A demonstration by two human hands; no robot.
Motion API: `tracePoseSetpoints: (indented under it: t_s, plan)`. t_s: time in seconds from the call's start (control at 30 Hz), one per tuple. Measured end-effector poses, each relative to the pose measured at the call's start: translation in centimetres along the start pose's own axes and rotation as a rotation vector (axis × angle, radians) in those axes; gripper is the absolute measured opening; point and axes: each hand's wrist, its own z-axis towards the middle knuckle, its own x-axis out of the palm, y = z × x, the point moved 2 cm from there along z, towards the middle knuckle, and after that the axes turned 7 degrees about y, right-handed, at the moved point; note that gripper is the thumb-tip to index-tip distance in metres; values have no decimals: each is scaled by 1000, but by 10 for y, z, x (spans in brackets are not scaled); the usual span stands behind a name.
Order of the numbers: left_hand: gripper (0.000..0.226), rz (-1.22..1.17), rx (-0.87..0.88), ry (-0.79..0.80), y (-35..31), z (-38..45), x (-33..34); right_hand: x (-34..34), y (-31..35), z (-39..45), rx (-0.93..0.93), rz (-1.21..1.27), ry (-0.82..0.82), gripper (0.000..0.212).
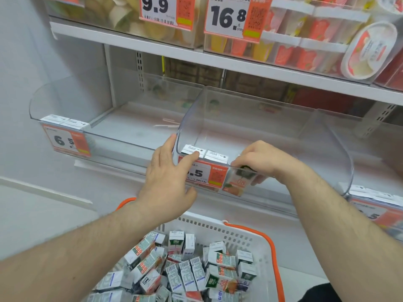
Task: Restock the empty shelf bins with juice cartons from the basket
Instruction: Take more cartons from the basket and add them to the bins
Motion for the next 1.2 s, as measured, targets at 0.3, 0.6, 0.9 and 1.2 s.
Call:
tracePoseSetpoints:
  t_s: [0.3, 0.6, 0.9, 1.2]
  plan:
    - [80, -4, 0, 51, 3, -1, 1, 4, 6, 1, -24, 84, 27, 18]
    - [82, 6, 133, -12, 5, -18, 3, 0, 2, -12, -29, -167, -373, 24]
    - [44, 68, 211, 449, 30, -50, 44, 97, -16, -54, -564, -165, -265, 14]
    - [35, 160, -112, 822, 90, -62, 115, 171, -99, 7, -113, -237, 152, 23]
